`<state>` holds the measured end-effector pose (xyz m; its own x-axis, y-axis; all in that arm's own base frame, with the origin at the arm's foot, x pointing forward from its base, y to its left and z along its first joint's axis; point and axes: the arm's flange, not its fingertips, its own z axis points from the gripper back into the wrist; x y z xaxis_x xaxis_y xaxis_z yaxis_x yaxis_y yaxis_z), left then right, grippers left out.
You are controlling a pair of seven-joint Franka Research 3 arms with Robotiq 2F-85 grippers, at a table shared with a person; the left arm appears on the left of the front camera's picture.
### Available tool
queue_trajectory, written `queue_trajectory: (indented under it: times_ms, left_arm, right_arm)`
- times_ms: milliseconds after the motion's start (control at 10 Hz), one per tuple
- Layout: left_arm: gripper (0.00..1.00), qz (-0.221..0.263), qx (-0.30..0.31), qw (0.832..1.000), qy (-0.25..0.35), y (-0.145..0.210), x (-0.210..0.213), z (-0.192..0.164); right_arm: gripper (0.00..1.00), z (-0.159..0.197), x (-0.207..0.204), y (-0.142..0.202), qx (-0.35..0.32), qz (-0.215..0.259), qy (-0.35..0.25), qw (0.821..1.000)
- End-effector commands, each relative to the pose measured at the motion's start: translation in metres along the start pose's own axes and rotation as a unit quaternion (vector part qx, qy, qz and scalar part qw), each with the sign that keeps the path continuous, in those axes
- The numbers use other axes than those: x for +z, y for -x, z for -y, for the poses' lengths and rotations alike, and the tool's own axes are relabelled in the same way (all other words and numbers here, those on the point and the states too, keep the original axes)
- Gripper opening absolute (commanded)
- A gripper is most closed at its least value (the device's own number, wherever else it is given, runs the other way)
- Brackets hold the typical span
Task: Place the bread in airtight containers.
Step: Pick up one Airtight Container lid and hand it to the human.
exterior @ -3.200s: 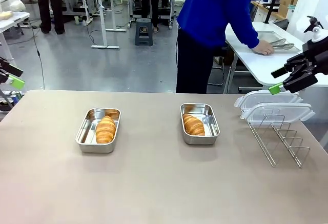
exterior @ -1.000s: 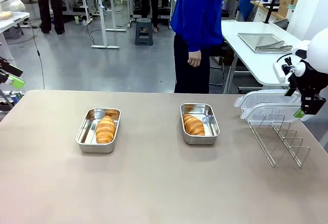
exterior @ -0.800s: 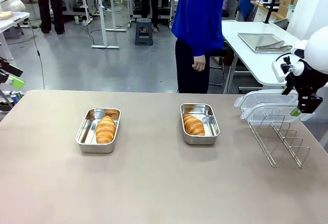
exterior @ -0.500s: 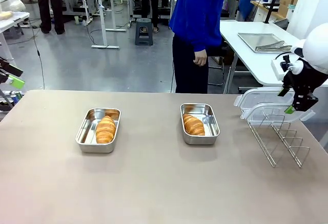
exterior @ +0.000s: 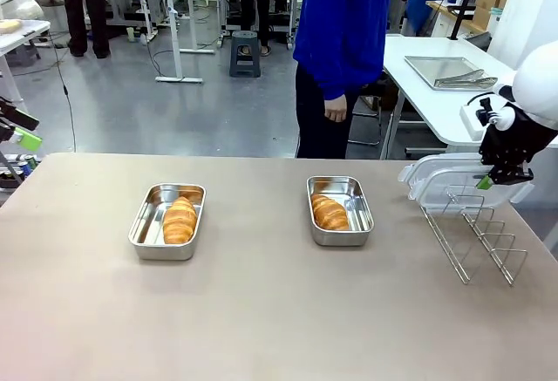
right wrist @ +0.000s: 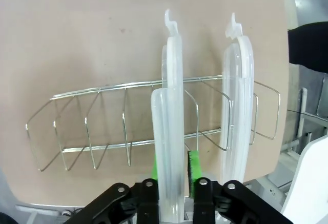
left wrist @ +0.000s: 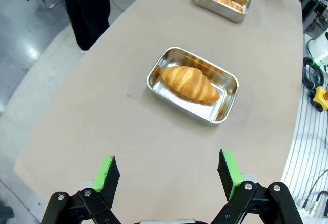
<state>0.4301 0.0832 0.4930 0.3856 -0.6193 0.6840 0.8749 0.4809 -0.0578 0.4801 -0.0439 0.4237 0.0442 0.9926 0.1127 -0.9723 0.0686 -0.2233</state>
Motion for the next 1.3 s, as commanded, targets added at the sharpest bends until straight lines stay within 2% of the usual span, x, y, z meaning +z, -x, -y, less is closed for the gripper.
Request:
queue_trajectory:
  times_ms: [0,300,500,700,800,900,1000,1200]
  left_arm:
    - [1.0,0.003,-0.01,1.0,0.005,0.0,0.002,0.0]
    - [1.0,0.003,-0.01,1.0,0.005,0.0,0.002,0.0]
    - [1.0,0.003,-0.01,1.0,0.005,0.0,0.002,0.0]
    - [1.0,0.003,-0.01,1.0,0.005,0.0,0.002,0.0]
    - [1.0,0.003,-0.01,1.0,0.005,0.0,0.002,0.0]
    - [1.0,0.003,-0.01,1.0,0.005,0.0,0.002,0.0]
    - [1.0,0.003,-0.01,1.0,0.005,0.0,0.002,0.0]
    - [1.0,0.003,-0.01,1.0,0.005,0.0,0.002,0.0]
  right_arm:
    - [0.0,-0.004,0.007,0.004,0.018,0.003,0.014,1.0]
    - [0.0,-0.016,0.024,-0.003,0.022,-0.008,0.023,0.999]
    - [0.0,-0.021,0.047,-0.011,-0.003,-0.004,0.033,0.999]
    - [0.0,-0.038,0.094,-0.025,-0.028,-0.013,0.055,0.998]
    - [0.05,-0.052,0.125,-0.037,-0.027,-0.011,0.076,0.997]
    - [0.05,-0.065,0.155,-0.049,-0.037,-0.025,0.106,0.993]
    - [0.05,-0.072,0.183,-0.063,-0.029,-0.03,0.13,0.991]
    - [0.04,-0.076,0.206,-0.089,0.022,-0.023,0.183,0.983]
